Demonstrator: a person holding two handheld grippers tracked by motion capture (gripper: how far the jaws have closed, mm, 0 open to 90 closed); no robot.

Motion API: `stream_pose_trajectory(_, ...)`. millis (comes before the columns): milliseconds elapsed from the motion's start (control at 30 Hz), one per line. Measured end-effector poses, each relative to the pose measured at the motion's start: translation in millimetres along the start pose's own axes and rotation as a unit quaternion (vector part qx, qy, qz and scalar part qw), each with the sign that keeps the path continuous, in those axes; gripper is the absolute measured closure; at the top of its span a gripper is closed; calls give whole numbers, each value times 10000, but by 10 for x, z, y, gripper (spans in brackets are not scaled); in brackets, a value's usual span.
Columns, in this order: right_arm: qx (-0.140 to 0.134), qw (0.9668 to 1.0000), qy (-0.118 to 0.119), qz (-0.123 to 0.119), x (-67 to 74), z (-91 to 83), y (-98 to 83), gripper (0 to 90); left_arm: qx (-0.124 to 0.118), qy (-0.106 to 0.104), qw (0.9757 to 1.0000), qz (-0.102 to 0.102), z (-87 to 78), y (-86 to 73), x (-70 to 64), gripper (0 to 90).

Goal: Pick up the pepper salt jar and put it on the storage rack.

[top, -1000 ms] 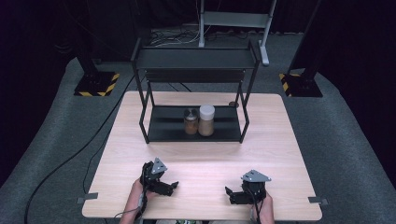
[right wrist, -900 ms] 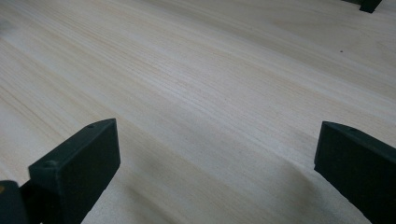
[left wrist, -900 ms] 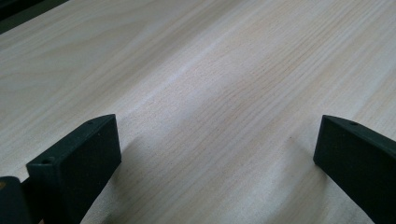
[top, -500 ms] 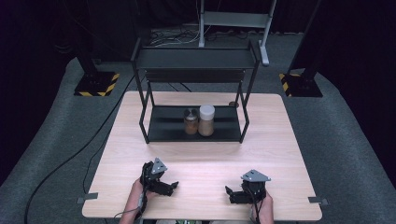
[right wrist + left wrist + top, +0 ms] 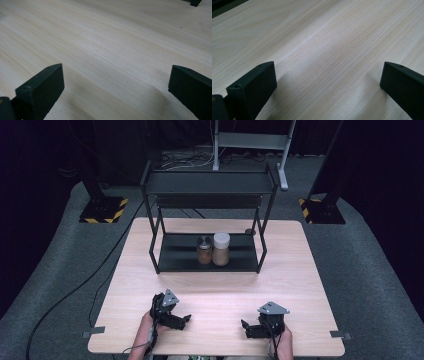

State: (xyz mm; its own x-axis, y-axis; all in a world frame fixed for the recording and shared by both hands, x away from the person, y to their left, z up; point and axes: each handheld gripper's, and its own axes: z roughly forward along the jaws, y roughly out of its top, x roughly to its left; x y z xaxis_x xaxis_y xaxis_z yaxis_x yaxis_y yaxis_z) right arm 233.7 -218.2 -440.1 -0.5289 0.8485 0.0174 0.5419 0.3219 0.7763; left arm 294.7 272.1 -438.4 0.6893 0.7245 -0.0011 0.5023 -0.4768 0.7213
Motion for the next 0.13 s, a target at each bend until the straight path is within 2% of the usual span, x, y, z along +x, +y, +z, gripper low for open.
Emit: stream_pose_trajectory(133, -25, 10000, 26, -6, -9, -6, -9, 0, 0, 1, 10000, 1, 0, 0, 0, 3)
